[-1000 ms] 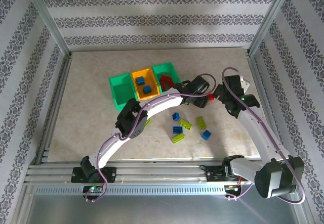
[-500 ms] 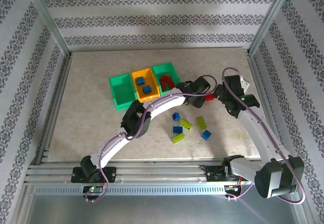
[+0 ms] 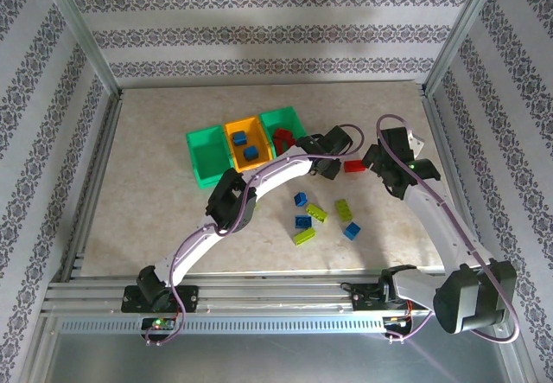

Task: Sort the legos into containers by color
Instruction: Pick up the lego from the middle-right of the table, then place the lego in the container.

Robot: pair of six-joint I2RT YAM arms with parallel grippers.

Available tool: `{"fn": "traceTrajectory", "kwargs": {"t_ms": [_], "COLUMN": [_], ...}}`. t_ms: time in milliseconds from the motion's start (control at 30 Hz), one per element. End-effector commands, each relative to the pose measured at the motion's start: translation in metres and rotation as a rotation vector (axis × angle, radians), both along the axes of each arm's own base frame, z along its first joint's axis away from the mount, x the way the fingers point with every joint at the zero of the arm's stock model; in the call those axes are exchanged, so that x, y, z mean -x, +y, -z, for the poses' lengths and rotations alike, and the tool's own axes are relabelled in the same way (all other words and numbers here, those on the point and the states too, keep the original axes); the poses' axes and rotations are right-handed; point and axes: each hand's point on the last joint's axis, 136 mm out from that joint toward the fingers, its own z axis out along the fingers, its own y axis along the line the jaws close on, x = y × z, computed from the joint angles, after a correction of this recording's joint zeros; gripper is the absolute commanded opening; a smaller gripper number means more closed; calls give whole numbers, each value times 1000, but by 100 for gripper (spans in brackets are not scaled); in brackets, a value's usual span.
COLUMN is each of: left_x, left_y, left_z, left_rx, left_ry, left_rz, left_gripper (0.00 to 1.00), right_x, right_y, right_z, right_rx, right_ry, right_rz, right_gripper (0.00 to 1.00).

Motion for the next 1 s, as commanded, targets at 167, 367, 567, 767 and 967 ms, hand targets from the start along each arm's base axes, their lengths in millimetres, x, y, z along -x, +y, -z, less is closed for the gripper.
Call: {"fn": "traceTrajectory", "kwargs": {"t_ms": [167, 367, 567, 767, 967], "left_x": [4, 6, 16, 23, 19], "left_y": [11, 18, 44, 94, 172], "left_z": [-32, -82, -122, -152, -164], "left_rx": [-8, 52, 85, 118, 127], "left_ry": [-9, -95, -182, -245, -271], "left_rz": [6, -2, -36, -126, -285], "left_gripper": [13, 12, 12, 13, 14], "right_x": [0, 1, 0, 0, -1], "right_y": [0, -1, 0, 2, 4], "right_z": [4, 2, 4, 6, 8], "right_rx": [-9, -7, -8, -12, -12], "right_ry": [4, -3, 2, 5, 9], "right_rz": [9, 12, 10, 6, 4], "right_gripper": [98, 98, 98, 98, 98]}}
